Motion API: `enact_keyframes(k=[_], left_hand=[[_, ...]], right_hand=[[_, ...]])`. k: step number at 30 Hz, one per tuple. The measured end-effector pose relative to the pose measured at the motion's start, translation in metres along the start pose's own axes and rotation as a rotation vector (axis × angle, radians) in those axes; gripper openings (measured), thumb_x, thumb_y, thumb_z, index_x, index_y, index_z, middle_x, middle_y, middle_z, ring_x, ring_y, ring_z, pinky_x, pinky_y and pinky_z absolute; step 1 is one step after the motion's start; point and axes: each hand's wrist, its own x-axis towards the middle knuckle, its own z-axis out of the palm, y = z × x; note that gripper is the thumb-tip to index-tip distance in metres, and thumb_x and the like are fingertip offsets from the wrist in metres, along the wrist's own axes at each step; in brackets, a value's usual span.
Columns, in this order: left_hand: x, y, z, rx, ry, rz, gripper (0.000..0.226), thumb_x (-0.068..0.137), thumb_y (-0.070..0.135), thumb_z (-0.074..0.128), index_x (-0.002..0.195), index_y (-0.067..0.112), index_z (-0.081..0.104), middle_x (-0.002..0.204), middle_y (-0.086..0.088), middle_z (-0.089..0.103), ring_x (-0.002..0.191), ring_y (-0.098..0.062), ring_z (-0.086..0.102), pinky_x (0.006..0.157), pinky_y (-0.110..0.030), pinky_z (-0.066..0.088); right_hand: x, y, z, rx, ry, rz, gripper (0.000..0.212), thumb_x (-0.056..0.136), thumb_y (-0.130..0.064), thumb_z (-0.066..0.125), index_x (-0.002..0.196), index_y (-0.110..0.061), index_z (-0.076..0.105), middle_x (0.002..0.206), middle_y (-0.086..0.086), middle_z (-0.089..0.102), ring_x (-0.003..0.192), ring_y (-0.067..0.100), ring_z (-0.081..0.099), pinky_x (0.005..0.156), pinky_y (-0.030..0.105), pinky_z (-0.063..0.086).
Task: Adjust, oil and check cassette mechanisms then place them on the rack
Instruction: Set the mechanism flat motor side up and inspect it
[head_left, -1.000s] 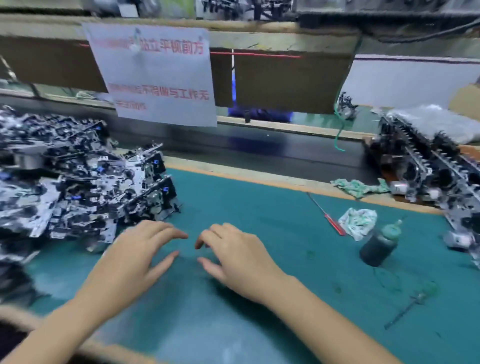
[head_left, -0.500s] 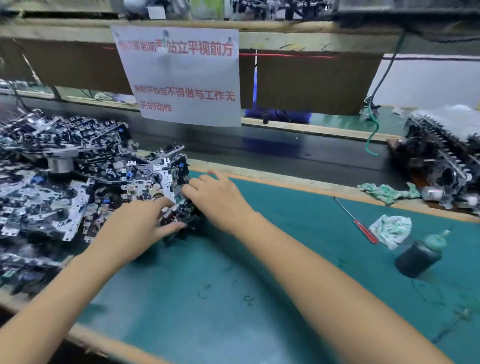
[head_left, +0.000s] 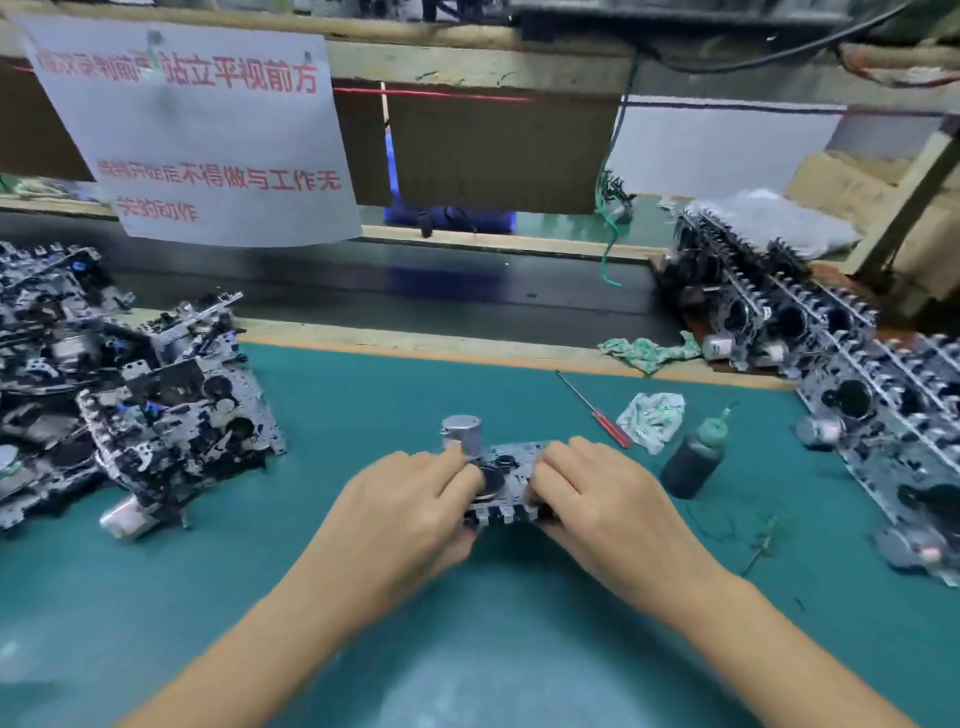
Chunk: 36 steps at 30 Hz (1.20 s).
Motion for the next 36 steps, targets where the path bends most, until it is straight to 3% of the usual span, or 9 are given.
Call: enact_keyframes(k=[4, 7, 10, 13, 17, 22, 25, 28, 36], left_hand=[[0.013, 0.034, 0.028, 0.034, 0.095, 0.138, 0.013, 0.073, 0.016, 0.055, 0.065, 0.016, 0.065, 0.061, 0.002, 0.052, 0.056, -0.018, 0.046, 0.045, -0.028, 0.037], [0.018, 0.051, 0.047, -0.005, 0.108, 0.169, 0.005, 0.067, 0.017, 0.062, 0.070, 0.018, 0.066, 0.071, 0.001, 0.057, 0.070, -0.018, 0.041, 0.057, -0.028, 0.039], [0.016, 0.053, 0.062, -0.192, 0.029, 0.129, 0.044, 0.066, 0.043, 0.073, 0.103, 0.024, 0.060, 0.112, -0.003, 0.054, 0.100, -0.020, 0.049, 0.090, -0.033, 0.039], [0.018, 0.042, 0.062, -0.478, -0.205, -0.006, 0.101, 0.059, 0.074, 0.067, 0.143, 0.037, 0.025, 0.147, 0.009, 0.023, 0.137, -0.011, 0.024, 0.113, -0.027, 0.016], [0.027, 0.034, 0.067, -0.770, -0.422, -0.171, 0.125, 0.049, 0.071, 0.078, 0.137, 0.062, -0.011, 0.141, 0.034, 0.014, 0.135, 0.009, 0.018, 0.110, -0.013, 0.018], [0.025, 0.031, 0.070, -0.820, -0.402, -0.210, 0.116, 0.051, 0.069, 0.079, 0.135, 0.067, 0.000, 0.135, 0.046, 0.022, 0.127, 0.022, 0.022, 0.101, -0.001, 0.019], [0.021, 0.033, 0.069, -0.863, -0.389, -0.246, 0.114, 0.050, 0.067, 0.080, 0.135, 0.068, 0.004, 0.136, 0.049, 0.020, 0.130, 0.018, 0.024, 0.105, -0.006, 0.022], [0.019, 0.034, 0.068, -0.866, -0.386, -0.275, 0.111, 0.050, 0.067, 0.079, 0.134, 0.067, 0.007, 0.137, 0.046, 0.024, 0.131, 0.014, 0.028, 0.108, -0.016, 0.028], [0.018, 0.032, 0.070, -0.893, -0.391, -0.269, 0.112, 0.048, 0.067, 0.080, 0.134, 0.068, 0.009, 0.136, 0.047, 0.024, 0.130, 0.014, 0.029, 0.104, -0.007, 0.025]], right_hand=[[-0.052, 0.016, -0.011, -0.087, 0.021, 0.013, 0.020, 0.077, 0.002, 0.064, 0.072, -0.012, 0.051, 0.072, 0.004, 0.053, 0.064, 0.021, 0.037, 0.056, 0.029, 0.031], [-0.078, 0.016, -0.007, -0.143, -0.006, 0.043, 0.015, 0.081, -0.004, 0.056, 0.078, -0.015, 0.047, 0.074, 0.003, 0.055, 0.067, 0.021, 0.039, 0.059, 0.030, 0.029], [-0.093, 0.016, -0.004, -0.144, -0.058, 0.055, 0.006, 0.081, -0.013, 0.056, 0.079, -0.016, 0.060, 0.079, 0.000, 0.061, 0.066, 0.021, 0.050, 0.062, 0.030, 0.033], [-0.101, 0.020, -0.008, -0.049, -0.081, 0.087, 0.021, 0.080, -0.036, 0.061, 0.087, -0.017, 0.068, 0.087, -0.001, 0.064, 0.073, 0.018, 0.056, 0.069, 0.028, 0.038], [-0.103, 0.019, -0.013, 0.180, 0.116, 0.273, 0.025, 0.091, -0.039, 0.053, 0.094, -0.016, 0.062, 0.089, 0.001, 0.062, 0.077, 0.015, 0.052, 0.070, 0.027, 0.041], [-0.104, 0.025, -0.017, 0.367, 0.222, 0.580, 0.025, 0.089, -0.033, 0.051, 0.087, -0.012, 0.064, 0.088, -0.014, 0.055, 0.077, 0.001, 0.047, 0.068, 0.024, 0.042], [-0.106, 0.027, -0.015, 0.459, 0.248, 0.718, 0.022, 0.088, -0.035, 0.049, 0.087, -0.018, 0.062, 0.088, -0.020, 0.052, 0.074, 0.004, 0.048, 0.067, 0.023, 0.041], [-0.105, 0.026, -0.014, 0.480, 0.223, 0.748, 0.020, 0.088, -0.038, 0.048, 0.086, -0.022, 0.060, 0.086, -0.017, 0.053, 0.072, 0.009, 0.049, 0.066, 0.026, 0.041], [-0.105, 0.025, -0.011, 0.486, 0.174, 0.776, 0.016, 0.087, -0.041, 0.047, 0.085, -0.029, 0.056, 0.082, -0.017, 0.053, 0.071, 0.005, 0.049, 0.063, 0.021, 0.039]])
